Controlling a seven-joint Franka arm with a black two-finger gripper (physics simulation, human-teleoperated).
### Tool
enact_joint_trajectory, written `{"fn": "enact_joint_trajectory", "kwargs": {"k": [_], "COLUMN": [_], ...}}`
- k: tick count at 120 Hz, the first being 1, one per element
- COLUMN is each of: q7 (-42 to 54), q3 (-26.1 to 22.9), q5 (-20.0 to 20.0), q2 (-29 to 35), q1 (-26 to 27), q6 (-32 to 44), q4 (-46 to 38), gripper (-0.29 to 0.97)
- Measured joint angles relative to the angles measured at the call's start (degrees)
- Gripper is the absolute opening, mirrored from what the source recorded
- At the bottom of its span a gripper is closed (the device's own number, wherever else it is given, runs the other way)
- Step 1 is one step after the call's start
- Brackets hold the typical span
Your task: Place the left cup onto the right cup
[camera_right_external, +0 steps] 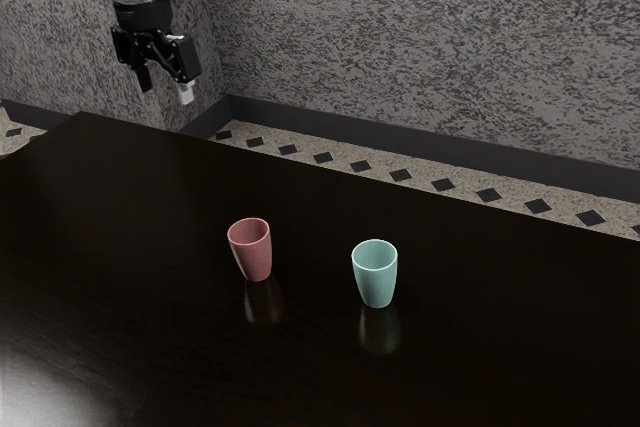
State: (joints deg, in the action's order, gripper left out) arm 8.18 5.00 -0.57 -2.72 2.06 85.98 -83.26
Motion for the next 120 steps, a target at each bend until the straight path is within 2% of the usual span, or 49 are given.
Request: {"fn": "enact_joint_trajectory", "kwargs": {"k": [49,120], "q7": [-0.1,-0.3], "q3": [-0.3,-0.4], "q5": [-0.1,0.0], "q2": [-1.3,-8.0], "q1": [0.3,0.1], "q6": [0.3,3.8], "q4": [0.5,0.5], "gripper": [0.66,0.66]}}
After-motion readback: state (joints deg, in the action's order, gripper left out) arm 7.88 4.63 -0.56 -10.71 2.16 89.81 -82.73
